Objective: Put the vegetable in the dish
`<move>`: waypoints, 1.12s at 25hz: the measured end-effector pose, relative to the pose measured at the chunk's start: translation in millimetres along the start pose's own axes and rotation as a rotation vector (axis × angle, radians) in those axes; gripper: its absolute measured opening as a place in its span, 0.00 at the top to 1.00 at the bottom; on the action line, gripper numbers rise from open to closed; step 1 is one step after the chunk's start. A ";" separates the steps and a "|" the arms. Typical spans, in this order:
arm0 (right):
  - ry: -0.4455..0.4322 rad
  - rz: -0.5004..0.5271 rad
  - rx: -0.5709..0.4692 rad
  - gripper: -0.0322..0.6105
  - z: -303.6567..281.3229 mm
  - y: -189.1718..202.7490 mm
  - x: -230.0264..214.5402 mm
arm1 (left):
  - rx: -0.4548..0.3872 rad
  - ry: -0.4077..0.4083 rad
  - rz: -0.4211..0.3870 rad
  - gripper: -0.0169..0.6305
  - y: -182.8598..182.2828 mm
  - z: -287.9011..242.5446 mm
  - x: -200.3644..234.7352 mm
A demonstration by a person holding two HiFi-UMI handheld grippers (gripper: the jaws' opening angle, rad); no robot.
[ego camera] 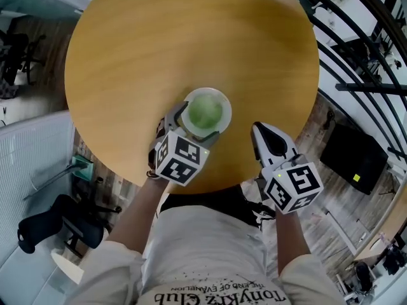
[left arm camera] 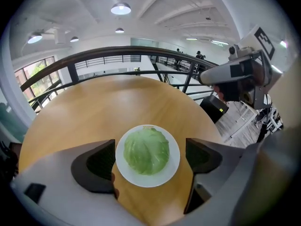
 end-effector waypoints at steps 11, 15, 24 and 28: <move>-0.013 0.054 -0.017 0.92 30.6 -10.0 22.1 | -0.177 -0.083 0.099 0.70 -1.1 75.6 -15.2; -0.019 0.075 -0.025 0.92 38.5 -12.2 31.7 | -0.233 -0.093 0.147 0.83 -4.1 93.6 -19.2; -0.008 0.105 -0.047 0.92 62.5 -12.4 41.3 | -0.253 -0.123 0.150 0.92 -1.4 121.8 -42.2; -0.007 0.123 -0.052 0.92 69.3 -16.4 44.3 | -0.278 -0.144 0.186 0.94 1.0 135.3 -48.7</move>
Point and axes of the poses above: the fingertips, and each gripper's own axes: z backward along the fingers, x to its left, y out of its underside, the point moved 10 cm from there along z, backward along the fingers, and after that the axes turned 1 degree about -y, right-handed, at the moved point
